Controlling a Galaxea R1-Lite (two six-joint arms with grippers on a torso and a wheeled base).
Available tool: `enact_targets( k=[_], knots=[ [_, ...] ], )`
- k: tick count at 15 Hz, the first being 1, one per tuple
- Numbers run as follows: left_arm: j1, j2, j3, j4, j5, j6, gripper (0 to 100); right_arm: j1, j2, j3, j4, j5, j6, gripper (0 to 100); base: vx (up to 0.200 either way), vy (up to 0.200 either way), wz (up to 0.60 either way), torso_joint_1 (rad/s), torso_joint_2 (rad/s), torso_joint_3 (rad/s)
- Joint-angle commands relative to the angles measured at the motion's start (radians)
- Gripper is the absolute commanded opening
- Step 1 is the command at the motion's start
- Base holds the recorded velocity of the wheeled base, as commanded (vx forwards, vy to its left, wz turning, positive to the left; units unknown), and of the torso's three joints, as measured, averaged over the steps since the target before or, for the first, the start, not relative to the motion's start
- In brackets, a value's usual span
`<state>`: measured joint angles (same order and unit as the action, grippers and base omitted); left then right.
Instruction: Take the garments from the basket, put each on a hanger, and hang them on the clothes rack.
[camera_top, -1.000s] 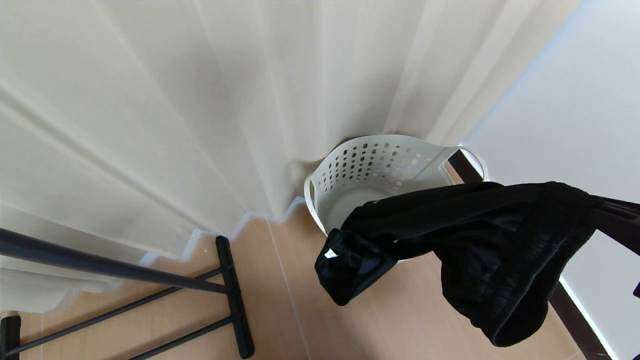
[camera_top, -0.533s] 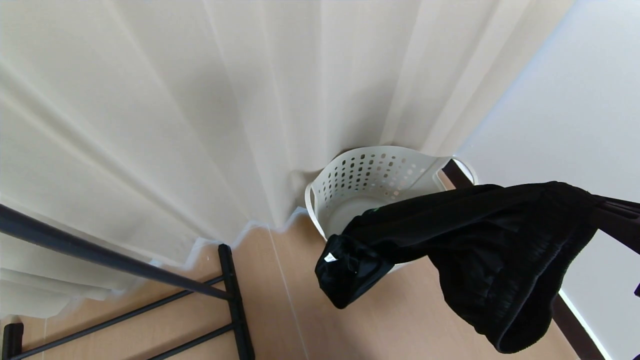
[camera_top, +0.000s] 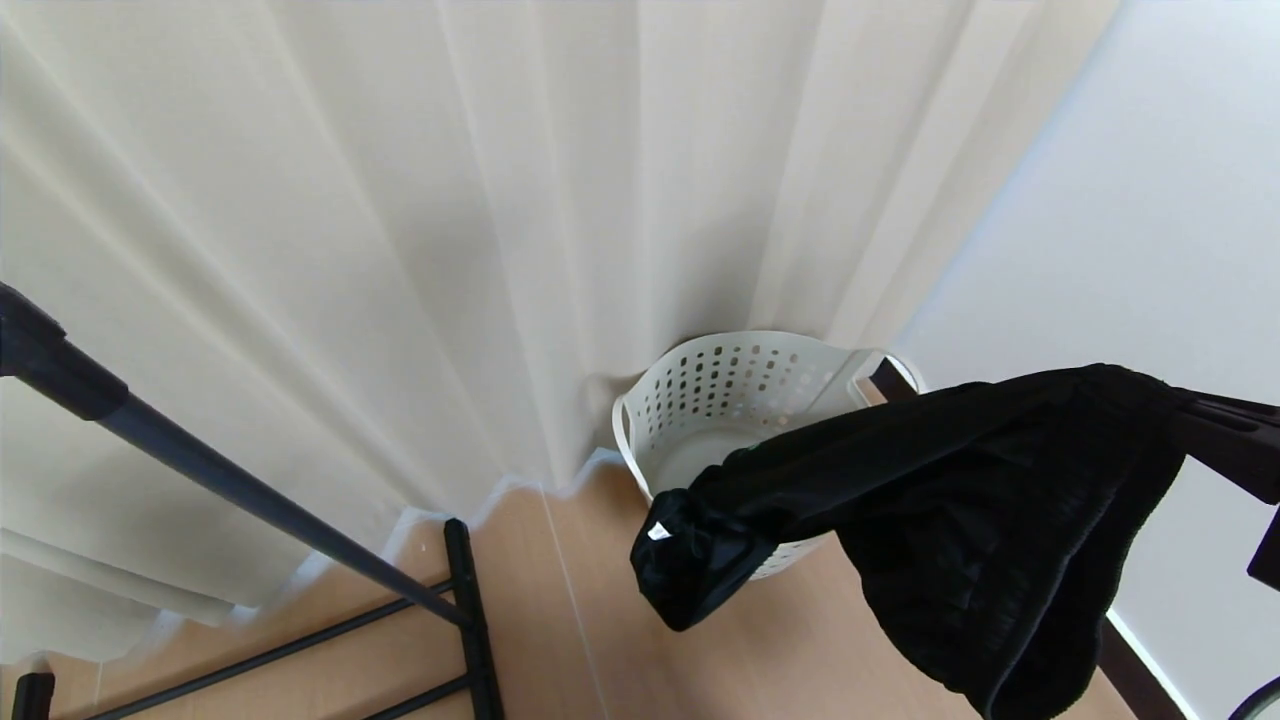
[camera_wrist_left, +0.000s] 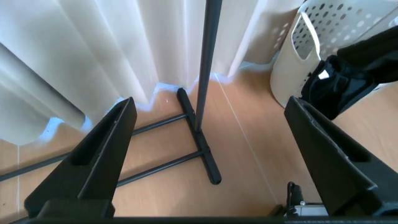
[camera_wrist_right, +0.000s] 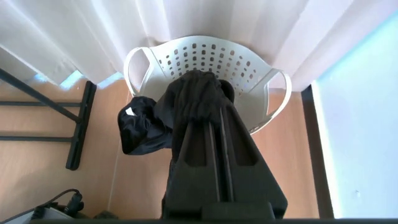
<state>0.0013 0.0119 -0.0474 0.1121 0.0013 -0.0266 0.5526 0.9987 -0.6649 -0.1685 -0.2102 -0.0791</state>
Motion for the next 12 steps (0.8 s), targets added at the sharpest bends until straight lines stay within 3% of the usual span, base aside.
enact_targets(
  k=[1, 12],
  knots=[
    [0.0, 0.0, 0.0, 0.0, 0.0, 0.001, 100, -0.006, 0.009, 0.002, 0.0, 0.0, -0.001, 0, 0.0, 0.0, 0.0, 0.002, -0.04, 0.124],
    [0.0, 0.0, 0.0, 0.0, 0.002, -0.003, 100, -0.006, -0.015, 0.013, -0.02, 0.0, -0.005, 0, 0.0, 0.0, 0.0, 0.073, -0.39, -0.118]
  ],
)
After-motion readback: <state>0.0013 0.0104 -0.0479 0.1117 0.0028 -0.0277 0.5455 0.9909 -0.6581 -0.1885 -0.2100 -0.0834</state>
